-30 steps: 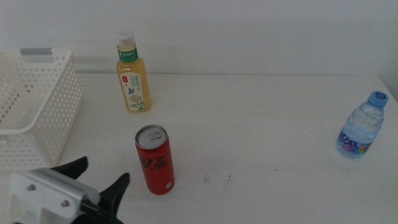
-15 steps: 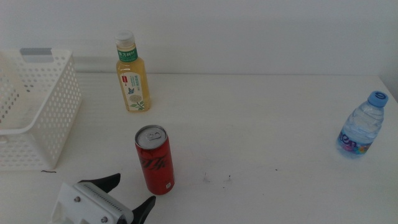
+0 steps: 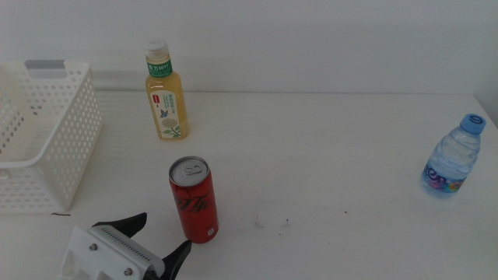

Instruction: Use arms to grab the bottles and put them into the dustbin to the left of the table.

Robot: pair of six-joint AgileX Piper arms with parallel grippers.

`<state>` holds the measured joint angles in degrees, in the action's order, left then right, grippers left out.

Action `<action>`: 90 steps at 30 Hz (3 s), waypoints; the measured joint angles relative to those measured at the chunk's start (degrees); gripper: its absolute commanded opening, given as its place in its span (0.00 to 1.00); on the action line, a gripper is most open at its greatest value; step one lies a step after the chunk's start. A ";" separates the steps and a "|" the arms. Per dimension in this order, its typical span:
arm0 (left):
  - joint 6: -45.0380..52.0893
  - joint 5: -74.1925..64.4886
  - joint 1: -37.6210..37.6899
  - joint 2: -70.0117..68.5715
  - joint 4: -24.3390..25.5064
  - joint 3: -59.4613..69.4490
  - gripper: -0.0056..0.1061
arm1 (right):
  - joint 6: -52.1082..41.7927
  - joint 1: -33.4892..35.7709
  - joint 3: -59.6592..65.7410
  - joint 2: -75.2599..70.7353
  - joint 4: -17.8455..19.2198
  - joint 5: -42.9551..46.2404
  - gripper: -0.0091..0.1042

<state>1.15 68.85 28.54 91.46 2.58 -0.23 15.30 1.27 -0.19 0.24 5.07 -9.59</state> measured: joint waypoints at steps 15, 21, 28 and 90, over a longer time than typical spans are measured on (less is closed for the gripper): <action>-0.66 -0.40 0.00 0.24 -1.12 -6.48 0.89 | 0.00 0.00 0.00 0.00 0.00 0.00 0.84; -2.64 -0.76 0.00 4.10 0.78 -11.35 0.89 | 0.00 0.00 0.00 0.00 0.00 0.00 0.84; -4.58 -0.86 0.00 10.30 2.95 -15.43 0.89 | 0.00 0.00 0.00 0.00 0.00 0.00 0.84; -12.92 -104.52 -0.12 -18.27 9.06 -58.20 0.03 | 0.10 0.00 0.00 0.00 0.00 0.00 0.84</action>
<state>-11.77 -35.66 28.42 73.19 11.63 -58.44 15.40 1.27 -0.19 0.24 5.07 -9.59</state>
